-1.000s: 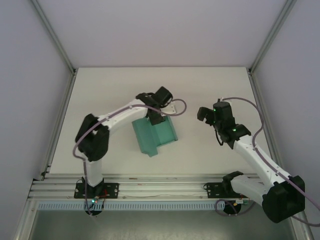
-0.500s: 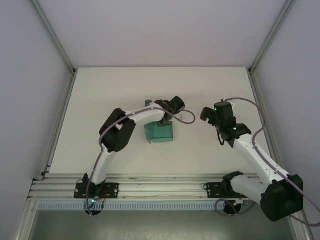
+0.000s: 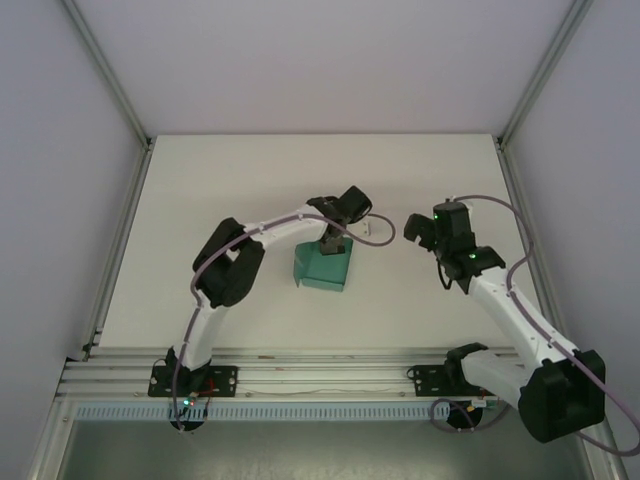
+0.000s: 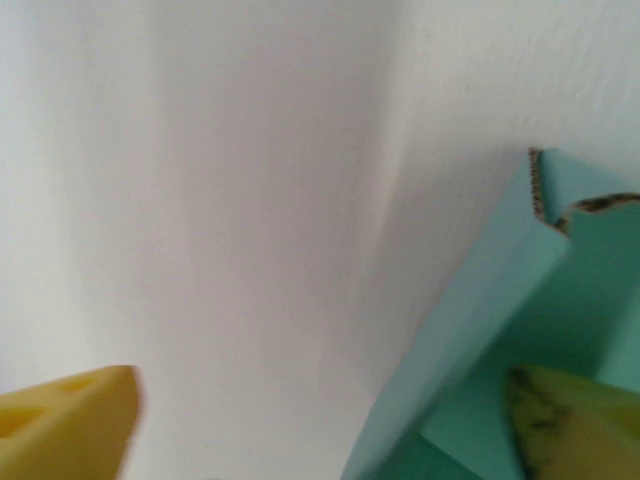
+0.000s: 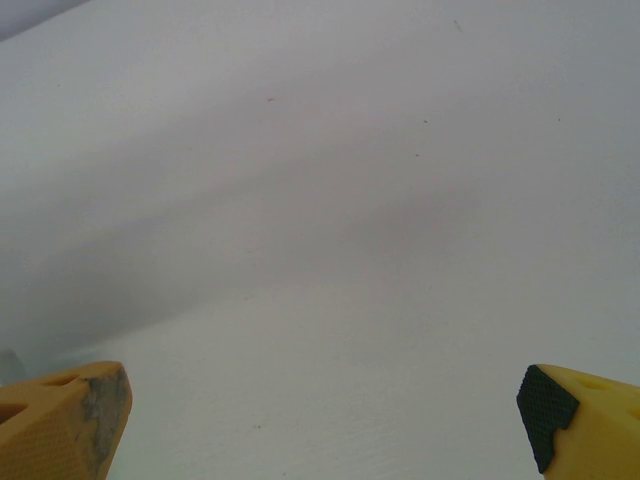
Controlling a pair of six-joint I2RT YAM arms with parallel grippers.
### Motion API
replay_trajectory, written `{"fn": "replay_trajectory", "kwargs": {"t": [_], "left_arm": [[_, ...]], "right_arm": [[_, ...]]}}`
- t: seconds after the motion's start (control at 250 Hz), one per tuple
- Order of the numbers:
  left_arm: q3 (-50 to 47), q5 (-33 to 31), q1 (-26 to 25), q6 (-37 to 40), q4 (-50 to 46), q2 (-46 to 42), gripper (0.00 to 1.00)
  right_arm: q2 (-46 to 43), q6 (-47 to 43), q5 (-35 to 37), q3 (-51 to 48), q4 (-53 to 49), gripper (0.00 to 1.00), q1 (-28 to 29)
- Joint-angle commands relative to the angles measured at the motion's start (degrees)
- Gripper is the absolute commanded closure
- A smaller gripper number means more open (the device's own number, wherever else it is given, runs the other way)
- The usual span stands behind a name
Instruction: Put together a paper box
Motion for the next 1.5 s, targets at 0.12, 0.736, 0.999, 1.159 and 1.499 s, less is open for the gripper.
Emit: {"fn": "replay_trajectory", "kwargs": {"t": [0.12,0.736,0.999,1.159,1.499], "left_arm": [[0.7,7.3,0.1,-1.4,1.7,-12.3,0.00],[-40.7,17.1,28.1,-68.6,27.8,-45.9,0.00],[-43.3,14.5,31.1,-69.4,21.1,-44.3,0.00],[-43.7,14.7,31.2,-69.0,23.5,-44.4,0.00],[-41.7,10.7,31.2,-68.3,25.6,-44.6,0.00]], "right_arm": [[-0.6,-5.3,-5.8,0.0,2.5,0.00,-0.6],[43.9,-47.3,-26.6,28.6,-1.0,0.11,14.2],[53.3,-43.8,-25.3,35.5,0.1,0.58,15.7],[51.8,-36.3,-21.7,32.7,5.6,0.81,16.0],[45.0,5.0,10.4,25.1,1.2,0.89,21.8]]}}
